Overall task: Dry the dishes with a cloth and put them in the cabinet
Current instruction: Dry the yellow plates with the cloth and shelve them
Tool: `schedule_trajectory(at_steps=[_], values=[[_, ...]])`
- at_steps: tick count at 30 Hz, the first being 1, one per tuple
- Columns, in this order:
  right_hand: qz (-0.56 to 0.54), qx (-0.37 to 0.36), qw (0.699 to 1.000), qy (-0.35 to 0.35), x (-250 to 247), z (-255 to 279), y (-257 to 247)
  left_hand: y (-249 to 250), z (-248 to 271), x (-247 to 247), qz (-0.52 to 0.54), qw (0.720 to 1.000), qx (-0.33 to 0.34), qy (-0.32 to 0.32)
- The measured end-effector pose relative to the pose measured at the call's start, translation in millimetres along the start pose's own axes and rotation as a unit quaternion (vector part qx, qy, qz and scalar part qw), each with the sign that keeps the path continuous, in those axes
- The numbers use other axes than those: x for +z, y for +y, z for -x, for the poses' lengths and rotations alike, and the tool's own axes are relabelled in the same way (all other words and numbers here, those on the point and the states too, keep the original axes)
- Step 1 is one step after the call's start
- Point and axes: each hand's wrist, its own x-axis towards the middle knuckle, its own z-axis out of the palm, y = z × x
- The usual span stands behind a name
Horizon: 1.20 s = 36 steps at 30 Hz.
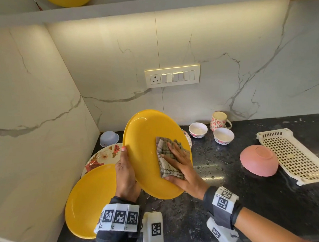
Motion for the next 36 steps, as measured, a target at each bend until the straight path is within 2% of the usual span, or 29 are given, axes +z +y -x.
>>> schedule_trajectory(at_steps=[4,9,12,14,16,21,22,25,26,27,28,30,31,33,34,35,36], values=[[-0.047,0.117,0.99,0.057,-7,3,6,0,3,4,-0.016,1.0,0.01,-0.018],[-0.133,0.233,0.953,0.143,-17,-37,6,-5,9,11,-0.022,0.999,0.007,-0.024],[-0.142,0.225,0.953,0.144,-20,-51,-4,-7,11,15,-0.011,0.999,0.016,-0.029],[-0.163,0.176,0.964,0.114,-13,-52,-13,-9,10,19,-0.009,0.999,0.022,-0.03],[-0.215,0.163,0.96,0.073,-2,-44,-25,-16,7,21,-0.016,0.999,0.022,-0.038],[-0.346,0.235,0.907,0.04,3,-18,-21,-39,0,13,-0.044,0.999,-0.009,-0.011],[-0.38,0.257,0.887,0.042,-1,-13,-12,-44,-2,9,-0.049,0.999,-0.015,-0.002],[-0.493,0.336,0.799,0.08,-19,2,13,-51,-5,-2,-0.063,0.998,-0.026,0.016],[-0.489,0.353,0.791,0.1,-27,8,20,-52,-6,-6,-0.069,0.997,-0.026,0.02],[-0.47,0.368,0.793,0.125,-34,15,29,-54,-6,-8,-0.074,0.997,-0.028,0.024],[-0.425,0.382,0.807,0.151,-39,21,39,-54,-7,-11,-0.078,0.996,-0.03,0.029],[-0.272,0.387,0.864,0.172,-46,32,61,-56,-8,-15,-0.087,0.995,-0.037,0.045],[-0.18,0.38,0.894,0.154,-46,40,74,-57,-8,-17,-0.088,0.994,-0.042,0.056],[-0.018,0.375,0.925,0.065,-40,60,106,-58,-7,-19,-0.091,0.992,-0.053,0.073],[0.055,0.382,0.923,-0.007,-35,72,122,-58,-6,-19,-0.091,0.991,-0.058,0.08],[0.129,0.394,0.904,-0.107,-28,84,135,-58,-6,-19,-0.087,0.99,-0.061,0.091],[0.193,0.41,0.866,-0.212,-23,93,140,-58,-5,-19,-0.081,0.989,-0.067,0.1]])
